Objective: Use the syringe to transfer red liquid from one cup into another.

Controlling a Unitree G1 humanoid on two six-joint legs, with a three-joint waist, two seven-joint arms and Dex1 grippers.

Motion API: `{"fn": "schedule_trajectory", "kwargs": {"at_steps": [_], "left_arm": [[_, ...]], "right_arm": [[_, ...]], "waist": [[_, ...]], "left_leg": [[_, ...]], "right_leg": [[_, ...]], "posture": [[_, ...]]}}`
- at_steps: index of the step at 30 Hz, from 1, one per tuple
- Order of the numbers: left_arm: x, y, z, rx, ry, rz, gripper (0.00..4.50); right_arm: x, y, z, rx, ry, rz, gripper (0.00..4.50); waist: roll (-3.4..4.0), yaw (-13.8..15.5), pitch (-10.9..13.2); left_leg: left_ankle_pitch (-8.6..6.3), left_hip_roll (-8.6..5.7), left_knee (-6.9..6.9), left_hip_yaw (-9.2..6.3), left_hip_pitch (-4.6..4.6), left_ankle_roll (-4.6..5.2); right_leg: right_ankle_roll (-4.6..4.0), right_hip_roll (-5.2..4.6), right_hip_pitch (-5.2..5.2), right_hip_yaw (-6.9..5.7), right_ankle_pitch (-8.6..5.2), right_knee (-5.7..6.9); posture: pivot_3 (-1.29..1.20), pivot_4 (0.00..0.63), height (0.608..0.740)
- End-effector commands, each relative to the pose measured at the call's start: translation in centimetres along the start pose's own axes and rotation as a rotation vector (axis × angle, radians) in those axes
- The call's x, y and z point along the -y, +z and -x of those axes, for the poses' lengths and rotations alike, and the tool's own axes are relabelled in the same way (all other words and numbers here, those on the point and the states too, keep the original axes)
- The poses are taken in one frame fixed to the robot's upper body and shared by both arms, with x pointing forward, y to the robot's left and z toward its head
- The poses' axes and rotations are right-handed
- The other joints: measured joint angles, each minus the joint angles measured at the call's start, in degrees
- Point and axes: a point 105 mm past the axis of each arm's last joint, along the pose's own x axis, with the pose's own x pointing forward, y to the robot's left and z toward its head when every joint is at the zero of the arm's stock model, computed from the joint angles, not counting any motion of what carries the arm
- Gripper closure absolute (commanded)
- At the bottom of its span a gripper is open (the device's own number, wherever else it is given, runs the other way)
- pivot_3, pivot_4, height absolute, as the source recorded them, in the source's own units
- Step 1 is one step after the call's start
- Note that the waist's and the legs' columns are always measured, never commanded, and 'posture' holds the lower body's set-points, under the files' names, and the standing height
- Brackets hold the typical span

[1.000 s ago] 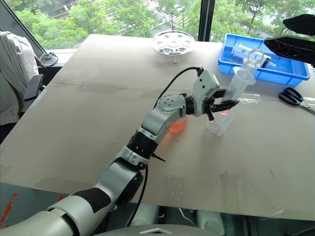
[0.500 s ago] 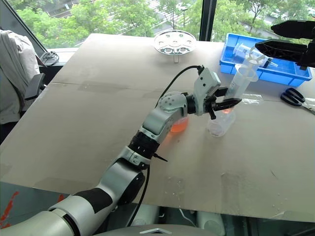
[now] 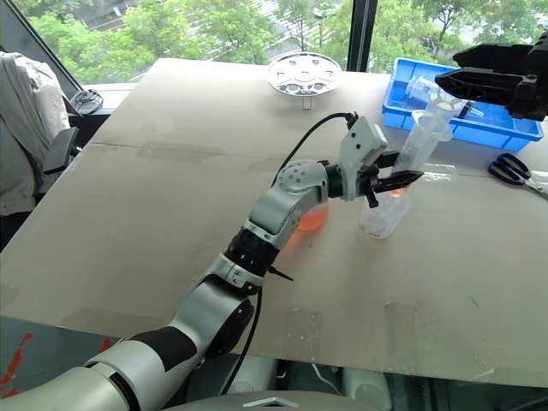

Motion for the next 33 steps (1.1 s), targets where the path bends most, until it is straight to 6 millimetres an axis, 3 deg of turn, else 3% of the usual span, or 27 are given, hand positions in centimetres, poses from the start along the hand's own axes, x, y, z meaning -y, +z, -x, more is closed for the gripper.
{"fn": "schedule_trajectory", "kwargs": {"at_steps": [1,9,11,15,16,33], "left_arm": [[0.4,2.3,-0.3,0.070,-0.015,-0.038,3.10],[0.4,2.2,-0.3,0.065,-0.021,-0.041,3.10],[0.5,2.1,-0.2,0.062,-0.021,-0.041,3.10],[0.4,1.9,-0.1,0.057,-0.021,-0.041,3.10],[0.4,1.9,-0.1,0.056,-0.021,-0.042,3.10],[1.0,2.8,-0.2,0.076,-0.046,-0.042,3.10]], "right_arm": [[0.1,1.0,1.0,0.012,-0.034,0.062,2.37],[0.8,0.7,1.4,0.020,-0.067,0.054,2.37],[0.9,0.7,1.4,0.025,-0.071,0.053,2.89],[1.0,0.7,1.4,0.027,-0.067,0.050,4.40],[0.9,0.6,1.3,0.027,-0.058,0.050,4.47],[-3.4,0.3,-1.2,0.007,0.159,0.090,4.47]], "waist": [[0.00,-0.02,0.00],[0.00,-0.03,0.00],[0.00,-0.02,0.00],[0.00,-0.03,0.00],[0.00,-0.02,0.00],[0.01,-0.04,0.00]], "left_leg": [[0.00,0.00,0.00,0.00,0.00,0.00],[0.00,0.01,0.00,0.00,0.01,0.00],[0.00,0.01,0.00,0.00,0.01,0.00],[0.00,0.01,0.00,-0.01,0.01,0.00],[0.00,0.01,0.00,-0.01,0.01,0.00],[0.00,0.01,0.01,-0.01,0.01,0.00]], "right_leg": [[0.00,0.00,0.00,0.01,0.00,0.00],[0.00,0.01,0.00,-0.01,0.00,0.02],[0.00,0.01,0.00,-0.01,0.00,0.02],[0.00,0.01,0.00,-0.01,0.00,0.02],[0.00,0.01,0.00,-0.01,0.00,0.02],[0.00,0.01,0.00,-0.01,0.00,0.03]], "posture": [[0.00,0.150,0.740],[0.00,0.150,0.740],[0.00,0.150,0.740],[0.00,0.150,0.740],[0.00,0.150,0.740],[0.00,0.150,0.740]]}}
